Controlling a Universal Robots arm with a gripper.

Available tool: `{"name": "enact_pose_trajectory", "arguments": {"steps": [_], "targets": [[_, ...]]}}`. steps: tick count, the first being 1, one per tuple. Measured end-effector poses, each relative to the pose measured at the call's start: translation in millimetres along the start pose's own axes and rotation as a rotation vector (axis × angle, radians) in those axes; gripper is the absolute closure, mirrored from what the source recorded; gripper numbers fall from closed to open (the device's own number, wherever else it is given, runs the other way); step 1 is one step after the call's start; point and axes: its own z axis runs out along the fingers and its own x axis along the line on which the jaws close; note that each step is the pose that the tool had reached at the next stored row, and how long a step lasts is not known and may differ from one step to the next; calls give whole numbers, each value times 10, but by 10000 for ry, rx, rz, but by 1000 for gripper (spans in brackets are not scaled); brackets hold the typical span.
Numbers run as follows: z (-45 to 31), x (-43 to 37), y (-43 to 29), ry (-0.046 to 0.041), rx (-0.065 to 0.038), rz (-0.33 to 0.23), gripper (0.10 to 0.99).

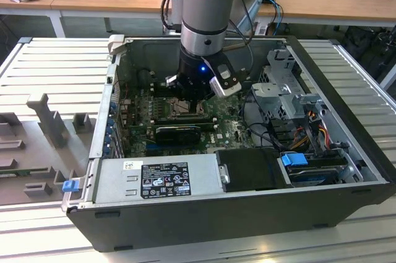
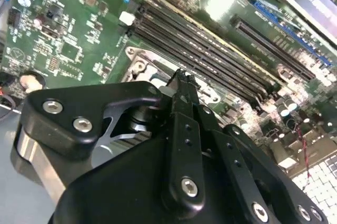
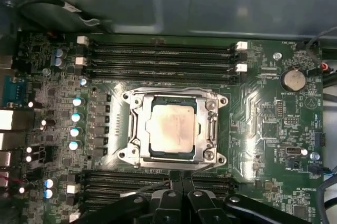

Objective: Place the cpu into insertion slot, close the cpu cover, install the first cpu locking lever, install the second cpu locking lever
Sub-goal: 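Install the second cpu locking lever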

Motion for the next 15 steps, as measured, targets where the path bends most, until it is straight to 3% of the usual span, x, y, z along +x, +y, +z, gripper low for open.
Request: {"name": "enact_pose_trajectory", "arguments": {"steps": [4, 12, 15], "targets": [[34, 157, 3, 2, 3, 1, 980], [191, 216, -8, 14, -38, -155, 980], [217, 252, -24, 15, -190, -233, 980]]}}
